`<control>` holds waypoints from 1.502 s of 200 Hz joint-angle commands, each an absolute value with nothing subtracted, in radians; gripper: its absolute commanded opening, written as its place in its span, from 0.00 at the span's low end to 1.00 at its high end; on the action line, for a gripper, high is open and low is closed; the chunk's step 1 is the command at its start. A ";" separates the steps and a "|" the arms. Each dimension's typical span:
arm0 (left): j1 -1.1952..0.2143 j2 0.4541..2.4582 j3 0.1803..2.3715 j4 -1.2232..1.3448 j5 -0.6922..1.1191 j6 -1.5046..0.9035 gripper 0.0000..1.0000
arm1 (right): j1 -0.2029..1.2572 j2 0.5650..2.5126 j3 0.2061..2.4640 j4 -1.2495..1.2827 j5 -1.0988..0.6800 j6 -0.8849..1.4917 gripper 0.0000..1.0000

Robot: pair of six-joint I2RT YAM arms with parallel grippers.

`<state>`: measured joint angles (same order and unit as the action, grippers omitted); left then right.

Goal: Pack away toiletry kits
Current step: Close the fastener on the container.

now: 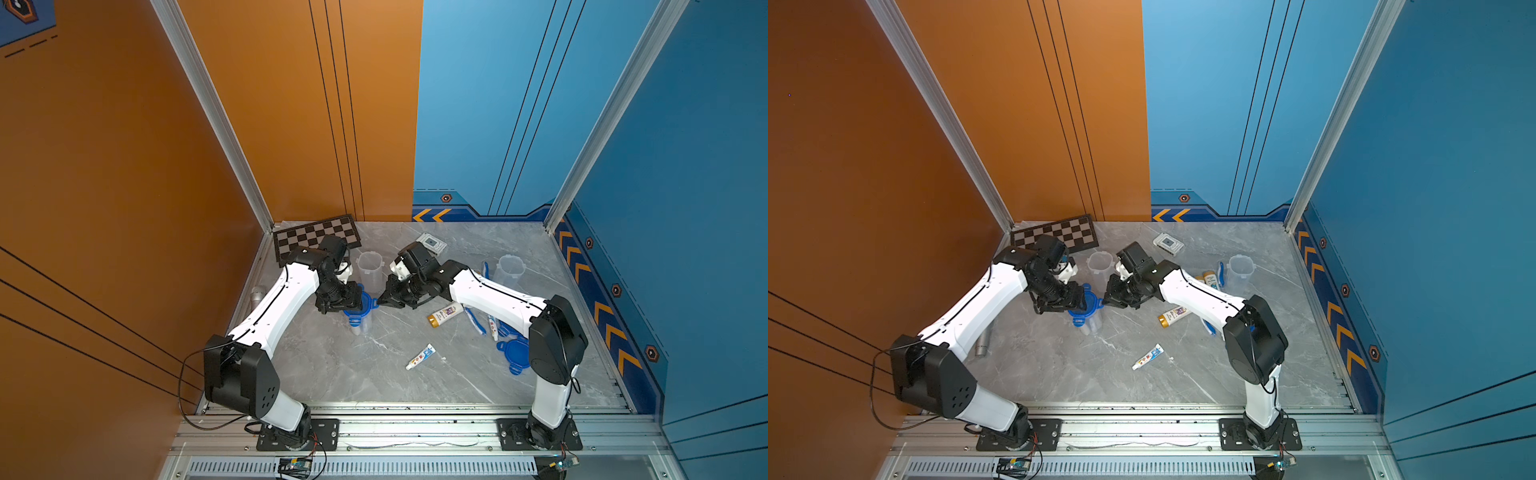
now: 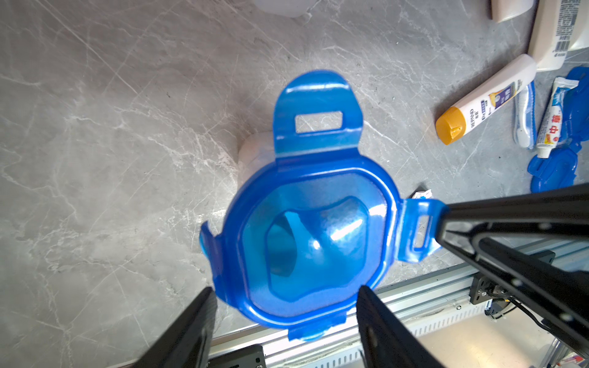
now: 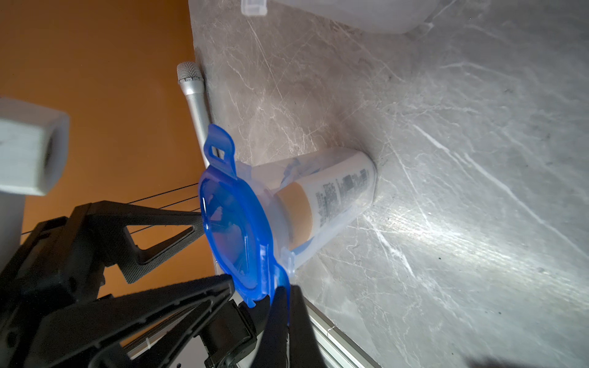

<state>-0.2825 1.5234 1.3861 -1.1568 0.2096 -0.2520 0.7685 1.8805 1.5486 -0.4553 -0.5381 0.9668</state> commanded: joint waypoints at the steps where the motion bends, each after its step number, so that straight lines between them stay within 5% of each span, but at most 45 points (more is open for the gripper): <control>1: -0.290 1.518 1.383 -1.186 0.202 -0.241 0.71 | 0.762 1.875 1.537 -0.439 -0.512 0.974 0.03; 139: -0.294 1.525 1.375 -1.184 0.153 -0.235 0.69 | 0.759 1.869 1.522 -0.485 -0.527 0.937 0.06; 181: -0.298 1.541 1.349 -1.184 0.124 -0.223 0.68 | 0.760 1.869 1.555 -0.541 -0.490 0.913 0.23; 228: -0.300 1.522 1.352 -1.186 0.139 -0.229 0.67 | 0.772 1.887 1.665 -0.682 -0.418 0.827 0.57; 300: -0.287 1.486 1.442 -1.184 0.135 -0.276 0.69 | 0.828 1.986 1.913 -0.897 -0.336 0.694 0.54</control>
